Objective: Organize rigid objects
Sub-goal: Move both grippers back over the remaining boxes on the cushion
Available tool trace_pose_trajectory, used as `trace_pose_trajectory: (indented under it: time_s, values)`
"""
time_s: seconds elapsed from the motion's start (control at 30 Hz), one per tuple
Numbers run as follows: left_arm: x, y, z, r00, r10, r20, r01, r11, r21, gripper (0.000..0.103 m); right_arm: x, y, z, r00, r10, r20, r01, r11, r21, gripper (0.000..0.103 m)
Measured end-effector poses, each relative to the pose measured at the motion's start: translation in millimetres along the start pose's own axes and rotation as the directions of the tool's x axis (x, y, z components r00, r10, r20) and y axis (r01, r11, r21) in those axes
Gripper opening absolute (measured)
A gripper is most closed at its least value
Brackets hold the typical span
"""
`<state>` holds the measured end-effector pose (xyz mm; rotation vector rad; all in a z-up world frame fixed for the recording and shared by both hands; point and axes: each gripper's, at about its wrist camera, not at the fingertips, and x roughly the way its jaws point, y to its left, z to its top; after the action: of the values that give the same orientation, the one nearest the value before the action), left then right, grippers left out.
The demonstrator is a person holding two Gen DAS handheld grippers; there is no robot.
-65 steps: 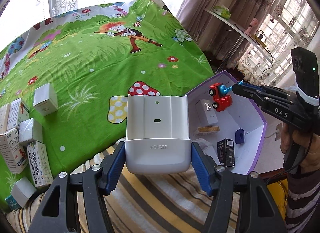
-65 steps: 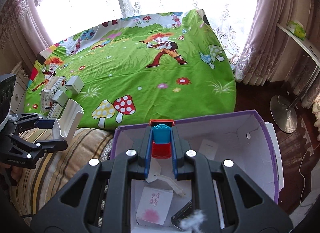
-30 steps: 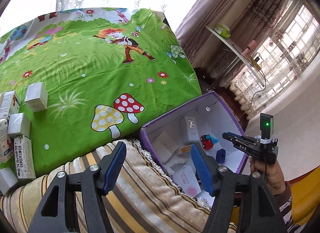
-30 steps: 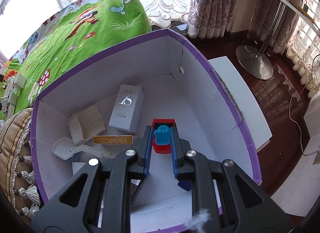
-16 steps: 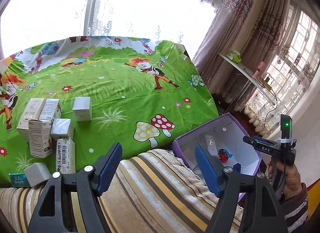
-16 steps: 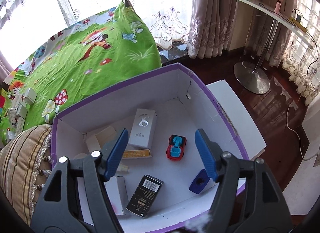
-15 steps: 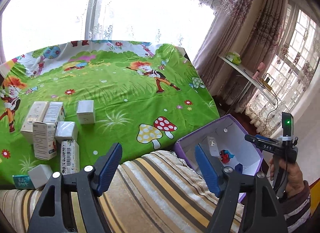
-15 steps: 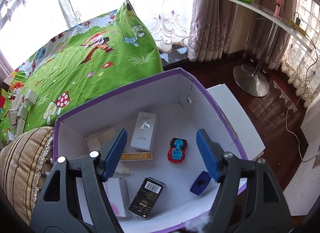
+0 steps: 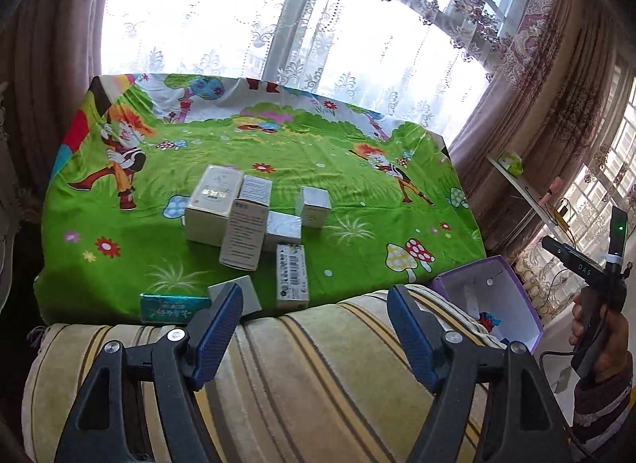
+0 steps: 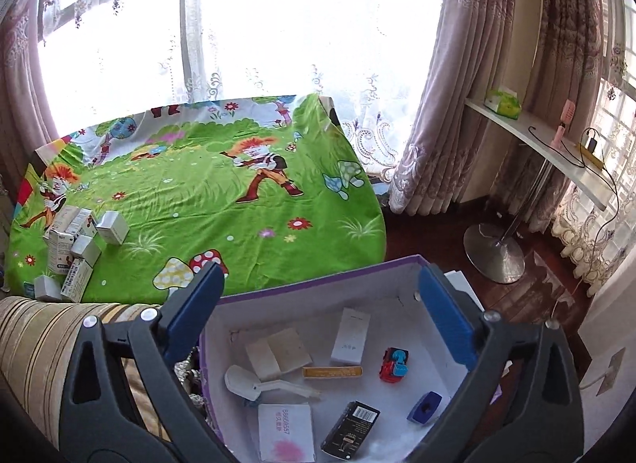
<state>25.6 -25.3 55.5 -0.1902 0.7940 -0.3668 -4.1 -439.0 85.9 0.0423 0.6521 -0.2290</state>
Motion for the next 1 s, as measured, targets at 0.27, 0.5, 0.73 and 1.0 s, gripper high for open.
trace_pose_trajectory:
  time_s: [0.27, 0.5, 0.73, 1.0]
  values:
    - [-8, 49, -11, 0.994, 0.097, -0.052, -0.100, 0.993, -0.055, 0.076, 19, 56, -2, 0.970, 0.203, -0.132, -0.204, 0.979, 0.004, 0.100]
    - [13, 80, -17, 0.968, 0.149, -0.202, -0.176, 0.976, -0.125, 0.076, 21, 106, -4, 0.945, 0.268, -0.187, -0.286, 0.955, -0.076, 0.100]
    - [41, 89, -12, 0.927, 0.215, -0.306, -0.248, 0.966, -0.072, 0.076, 25, 150, -4, 0.911, 0.334, -0.240, -0.375, 0.915, -0.150, 0.100]
    - [81, 89, -3, 0.886, 0.246, -0.394, -0.272, 0.962, -0.011, 0.078, 36, 186, -6, 0.874, 0.390, -0.290, -0.448, 0.878, -0.170, 0.100]
